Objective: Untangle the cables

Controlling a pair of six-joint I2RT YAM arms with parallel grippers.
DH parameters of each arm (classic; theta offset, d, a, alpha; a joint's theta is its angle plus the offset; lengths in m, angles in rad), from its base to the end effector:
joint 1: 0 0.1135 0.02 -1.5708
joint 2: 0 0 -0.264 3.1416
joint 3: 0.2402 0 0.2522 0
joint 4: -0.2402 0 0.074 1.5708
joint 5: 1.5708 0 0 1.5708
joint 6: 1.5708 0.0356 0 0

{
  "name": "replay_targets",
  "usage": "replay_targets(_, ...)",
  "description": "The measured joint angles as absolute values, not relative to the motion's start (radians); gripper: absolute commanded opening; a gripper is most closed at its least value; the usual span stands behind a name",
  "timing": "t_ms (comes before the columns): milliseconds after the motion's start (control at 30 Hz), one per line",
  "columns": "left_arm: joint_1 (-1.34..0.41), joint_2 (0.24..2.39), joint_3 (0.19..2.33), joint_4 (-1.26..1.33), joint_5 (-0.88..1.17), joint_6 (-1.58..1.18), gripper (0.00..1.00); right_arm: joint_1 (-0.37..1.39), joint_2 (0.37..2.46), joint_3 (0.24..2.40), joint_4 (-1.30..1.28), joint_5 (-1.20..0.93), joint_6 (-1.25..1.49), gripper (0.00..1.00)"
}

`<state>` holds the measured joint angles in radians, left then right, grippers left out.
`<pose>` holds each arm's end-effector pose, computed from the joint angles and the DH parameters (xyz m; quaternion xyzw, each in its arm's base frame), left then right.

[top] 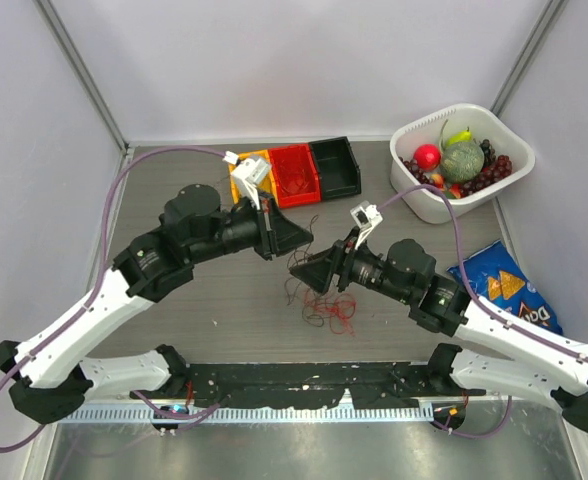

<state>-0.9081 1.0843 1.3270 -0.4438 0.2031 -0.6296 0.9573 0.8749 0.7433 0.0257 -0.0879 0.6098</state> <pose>0.1338 -0.1831 0.4422 0.1705 0.7542 -0.4940 0.3977 0.1185 0.1738 0.3319 -0.1573 0.7266 0.4946 0.4502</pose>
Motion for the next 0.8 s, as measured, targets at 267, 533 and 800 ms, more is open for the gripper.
replay_targets(267, -0.909, 1.042, 1.540, -0.467, 0.241, -0.657, 0.00, 0.965, 0.965, 0.705, 0.239, -0.072, 0.631, 0.57)
replay_targets(533, -0.909, 1.011, 1.774, -0.463, 0.253, -0.671, 0.00, 0.981, 1.188, 0.550, 0.296, -0.016, 0.710, 0.30)
replay_targets(800, -0.909, 1.000, 1.929, -0.467, 0.225, -0.633, 0.00, 0.981, 1.129, 0.515, 0.211, 0.051, 0.695, 0.21)
